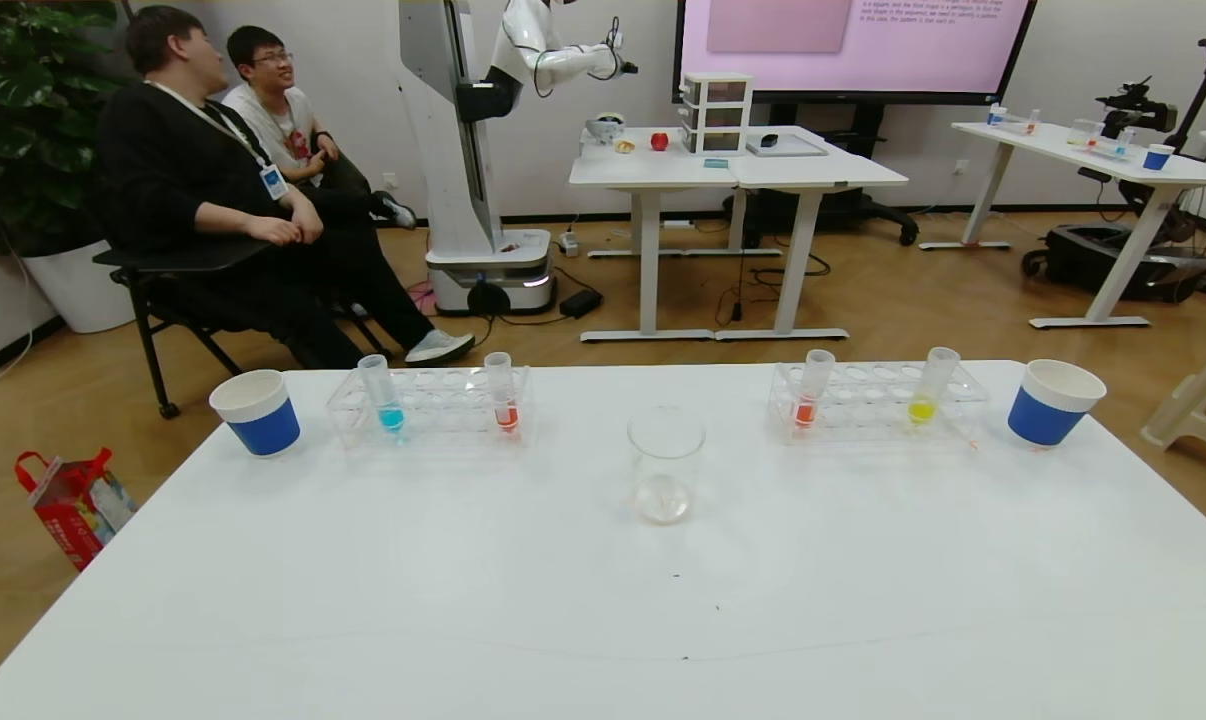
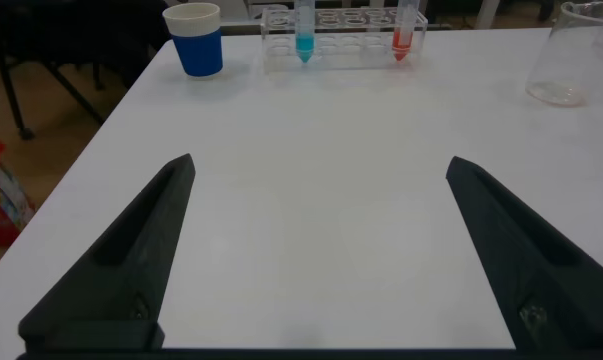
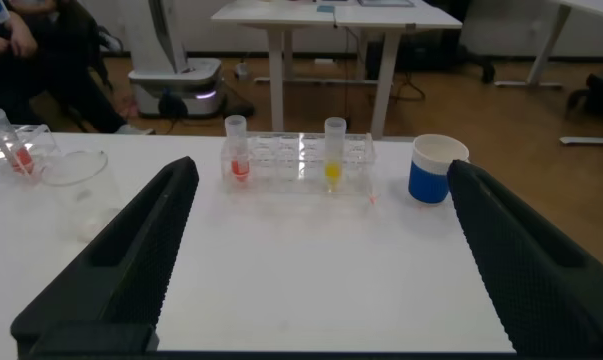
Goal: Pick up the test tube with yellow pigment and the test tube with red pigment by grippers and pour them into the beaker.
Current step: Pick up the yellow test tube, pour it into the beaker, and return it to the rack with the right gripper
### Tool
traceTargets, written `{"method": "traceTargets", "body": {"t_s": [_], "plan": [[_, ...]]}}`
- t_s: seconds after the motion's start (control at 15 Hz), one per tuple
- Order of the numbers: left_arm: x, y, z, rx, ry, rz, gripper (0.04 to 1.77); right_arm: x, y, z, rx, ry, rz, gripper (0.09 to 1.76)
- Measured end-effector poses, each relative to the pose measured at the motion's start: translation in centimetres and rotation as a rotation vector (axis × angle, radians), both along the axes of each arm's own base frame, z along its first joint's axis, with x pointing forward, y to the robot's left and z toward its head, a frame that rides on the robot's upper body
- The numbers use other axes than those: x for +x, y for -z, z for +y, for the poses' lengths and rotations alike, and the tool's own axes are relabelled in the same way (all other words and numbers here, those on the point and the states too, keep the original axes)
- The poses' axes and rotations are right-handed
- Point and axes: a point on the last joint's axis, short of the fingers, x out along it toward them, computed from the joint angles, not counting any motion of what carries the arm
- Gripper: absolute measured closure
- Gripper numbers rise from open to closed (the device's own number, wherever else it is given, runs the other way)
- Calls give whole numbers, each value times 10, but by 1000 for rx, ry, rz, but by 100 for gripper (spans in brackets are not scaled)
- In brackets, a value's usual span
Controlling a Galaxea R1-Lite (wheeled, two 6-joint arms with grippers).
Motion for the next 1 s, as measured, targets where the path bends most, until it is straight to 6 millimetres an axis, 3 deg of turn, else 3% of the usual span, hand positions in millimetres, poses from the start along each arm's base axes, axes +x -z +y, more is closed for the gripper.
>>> {"method": "traceTargets", "body": {"t_s": [0.2,0.4,0.73,1.0], "plan": [[0,0,0,0,0,0,6,51,-14,1,0,8,24,11],[0,0,0,0,0,0,6,102,-12,-1,-2,7,38,11],[0,0,0,0,0,0,6,185,23,-13,-5,10,16,11],[0,0,0,0,1,0,6,229,62,-21,-5,12,16,11]]}}
